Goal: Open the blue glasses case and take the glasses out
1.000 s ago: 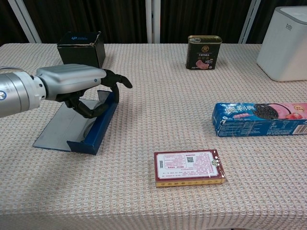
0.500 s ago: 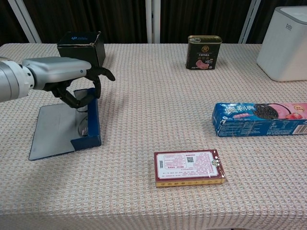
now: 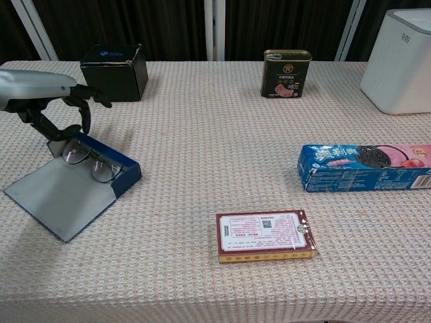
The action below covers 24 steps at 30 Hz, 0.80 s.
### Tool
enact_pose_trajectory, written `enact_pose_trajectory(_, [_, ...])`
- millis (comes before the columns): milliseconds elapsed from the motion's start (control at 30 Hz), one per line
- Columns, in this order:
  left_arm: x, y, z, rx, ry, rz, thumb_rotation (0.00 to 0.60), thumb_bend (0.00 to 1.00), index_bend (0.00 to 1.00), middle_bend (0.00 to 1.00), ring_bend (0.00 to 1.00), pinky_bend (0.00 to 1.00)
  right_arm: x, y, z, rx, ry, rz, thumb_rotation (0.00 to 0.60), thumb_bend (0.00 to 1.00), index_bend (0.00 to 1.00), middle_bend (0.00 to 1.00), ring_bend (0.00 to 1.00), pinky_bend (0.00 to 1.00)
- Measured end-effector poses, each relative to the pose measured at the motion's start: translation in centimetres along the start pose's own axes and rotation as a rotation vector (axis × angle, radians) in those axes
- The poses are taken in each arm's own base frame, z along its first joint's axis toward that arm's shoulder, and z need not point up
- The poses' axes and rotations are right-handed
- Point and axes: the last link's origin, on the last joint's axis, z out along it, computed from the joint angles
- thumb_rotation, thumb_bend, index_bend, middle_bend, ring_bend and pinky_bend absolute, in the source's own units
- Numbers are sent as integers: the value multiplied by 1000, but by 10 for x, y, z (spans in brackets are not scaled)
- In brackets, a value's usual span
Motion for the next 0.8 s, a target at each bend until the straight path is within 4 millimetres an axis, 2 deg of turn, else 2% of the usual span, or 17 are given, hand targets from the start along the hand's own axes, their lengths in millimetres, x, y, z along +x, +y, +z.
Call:
enact_pose_trajectory(267, [-7, -11, -13, 39, -72, 1, 600, 553, 110, 384, 33, 147, 1, -4, -1, 8, 5, -5, 600, 241, 0, 0, 0, 0])
enact_pose_trajectory(633, [-8, -9, -27, 51, -144, -11, 600, 553, 109, 438, 87, 158, 0, -7, -1, 15, 5, -11, 600, 241, 0, 0, 0, 0])
enact_pose_trajectory(800, [-8, -7, -30, 57, -173, -7, 600, 547, 121, 393, 105, 192, 0, -7, -1, 13, 6, -11, 600, 242, 0, 0, 0, 0])
